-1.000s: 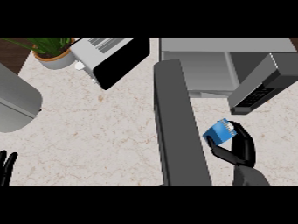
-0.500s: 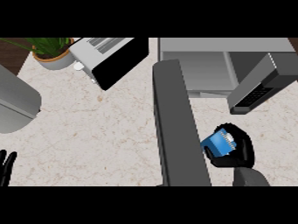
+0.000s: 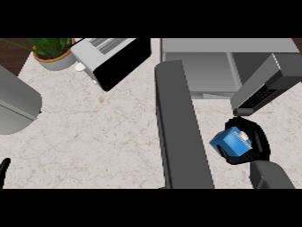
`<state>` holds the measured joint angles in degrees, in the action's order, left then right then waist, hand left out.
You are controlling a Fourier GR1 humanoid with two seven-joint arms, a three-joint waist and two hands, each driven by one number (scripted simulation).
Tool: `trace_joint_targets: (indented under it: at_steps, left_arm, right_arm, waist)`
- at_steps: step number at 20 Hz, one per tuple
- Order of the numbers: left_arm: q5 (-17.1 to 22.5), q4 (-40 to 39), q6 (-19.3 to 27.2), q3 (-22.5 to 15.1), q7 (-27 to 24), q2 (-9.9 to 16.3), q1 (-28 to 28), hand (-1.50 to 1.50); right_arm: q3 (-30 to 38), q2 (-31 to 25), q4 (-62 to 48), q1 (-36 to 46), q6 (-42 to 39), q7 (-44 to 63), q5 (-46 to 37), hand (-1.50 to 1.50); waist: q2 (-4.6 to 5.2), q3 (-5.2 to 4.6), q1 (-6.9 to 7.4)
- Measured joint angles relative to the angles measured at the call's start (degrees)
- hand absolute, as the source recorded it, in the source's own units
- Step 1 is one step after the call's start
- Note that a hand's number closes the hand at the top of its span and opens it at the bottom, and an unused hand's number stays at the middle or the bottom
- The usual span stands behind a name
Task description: Pick up the milk, place it into the microwave and close the microwave
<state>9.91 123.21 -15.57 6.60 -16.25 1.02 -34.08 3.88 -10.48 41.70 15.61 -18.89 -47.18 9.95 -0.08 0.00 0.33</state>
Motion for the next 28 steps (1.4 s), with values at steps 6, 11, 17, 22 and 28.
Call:
trace_joint_targets:
  at_steps: [6, 11, 17, 22, 28]
  left_arm:
    - [1.5, -0.3, -1.9, 2.0, -0.3, 0.4, -0.9, -1.50]
    - [1.8, -1.2, -3.7, 2.4, -2.4, -0.2, -2.4, -1.50]
    - [3.6, -1.4, -3.9, 4.6, -0.6, 0.1, -0.7, -1.50]
    - [4.7, -2.4, -4.8, 6.7, 0.2, 0.2, 0.7, -1.50]
    - [6.3, -3.0, -7.0, 10.0, -0.3, 1.1, -0.6, -1.50]
  right_arm:
    - [-4.4, 2.0, 18.8, -9.3, 1.3, 8.1, 0.6, 1.50]
    - [-7.3, 5.0, 34.7, -15.4, 5.3, 18.7, 2.3, 1.50]
    - [-10.8, 8.0, 48.4, -19.6, 11.3, 28.7, 1.5, 1.50]
    - [-13.2, 9.6, 49.3, -15.6, 17.4, 31.3, -0.1, 1.50]
    - [-13.3, 8.7, 43.1, -8.4, 24.2, 29.7, -3.0, 1.50]
  waist:
    - [-0.21, -0.07, -0.63]
    - [-0.19, -0.07, -0.55]
    - [-0.08, -0.04, -0.39]
    - [0.01, 0.00, -0.15]
    - [-0.04, 0.16, -0.11]
